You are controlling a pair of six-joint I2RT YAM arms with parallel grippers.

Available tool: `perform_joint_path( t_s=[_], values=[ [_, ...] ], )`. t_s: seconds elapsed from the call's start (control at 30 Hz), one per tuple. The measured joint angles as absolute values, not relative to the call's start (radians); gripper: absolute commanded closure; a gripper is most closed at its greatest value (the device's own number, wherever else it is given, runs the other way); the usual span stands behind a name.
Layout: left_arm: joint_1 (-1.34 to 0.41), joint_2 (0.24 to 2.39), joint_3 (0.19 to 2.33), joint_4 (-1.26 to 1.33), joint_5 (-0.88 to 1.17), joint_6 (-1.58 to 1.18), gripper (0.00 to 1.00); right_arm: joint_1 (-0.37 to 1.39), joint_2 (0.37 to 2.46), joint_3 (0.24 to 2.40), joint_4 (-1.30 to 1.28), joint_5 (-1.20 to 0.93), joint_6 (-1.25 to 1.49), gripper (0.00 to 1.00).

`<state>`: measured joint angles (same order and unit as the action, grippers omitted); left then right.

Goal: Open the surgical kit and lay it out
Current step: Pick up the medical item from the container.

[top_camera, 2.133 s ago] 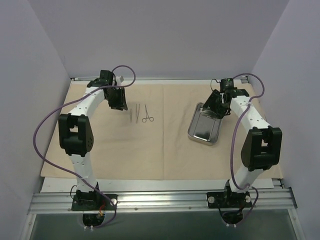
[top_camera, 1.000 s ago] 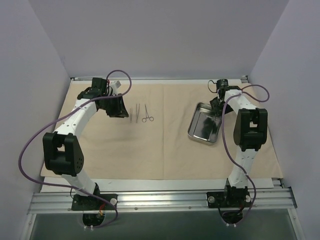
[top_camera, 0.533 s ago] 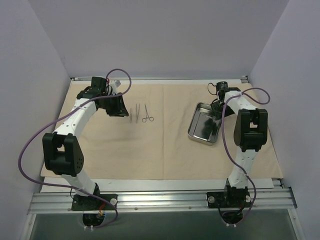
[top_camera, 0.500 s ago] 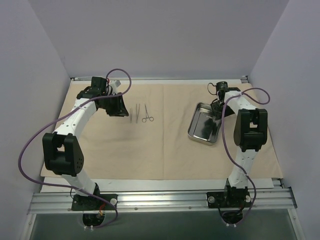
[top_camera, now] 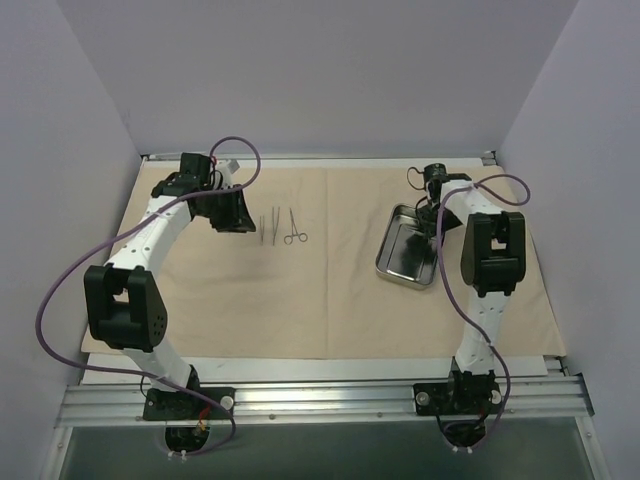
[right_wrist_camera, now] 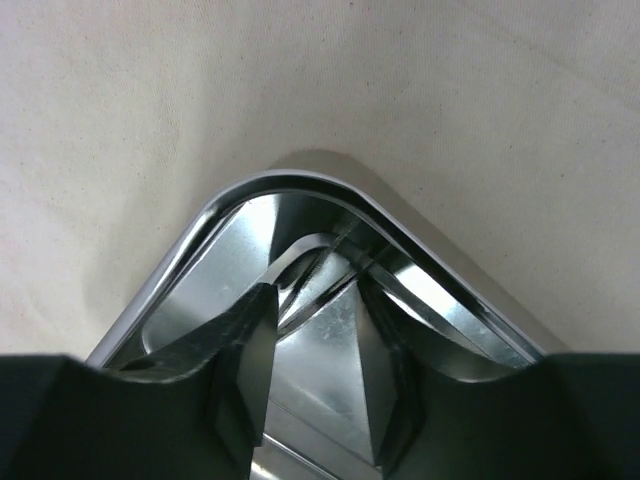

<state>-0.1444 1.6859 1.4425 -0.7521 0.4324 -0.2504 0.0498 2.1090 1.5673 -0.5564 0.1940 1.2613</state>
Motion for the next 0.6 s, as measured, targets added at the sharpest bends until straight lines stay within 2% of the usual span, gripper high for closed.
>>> perform_joint_path(
  t_s=[0.3, 0.6],
  values=[
    [-0.141, 1.685, 1.443, -0.752, 0.432, -0.25, 0.6, 0.052, 2.116, 1.571, -0.575, 0.193, 1.213, 0.99],
    [-0.147, 1.657, 1.443, -0.75, 0.451, -0.259, 0.58, 0.067, 2.092, 1.552, -0.559, 0.17, 1.108, 1.0]
  ],
)
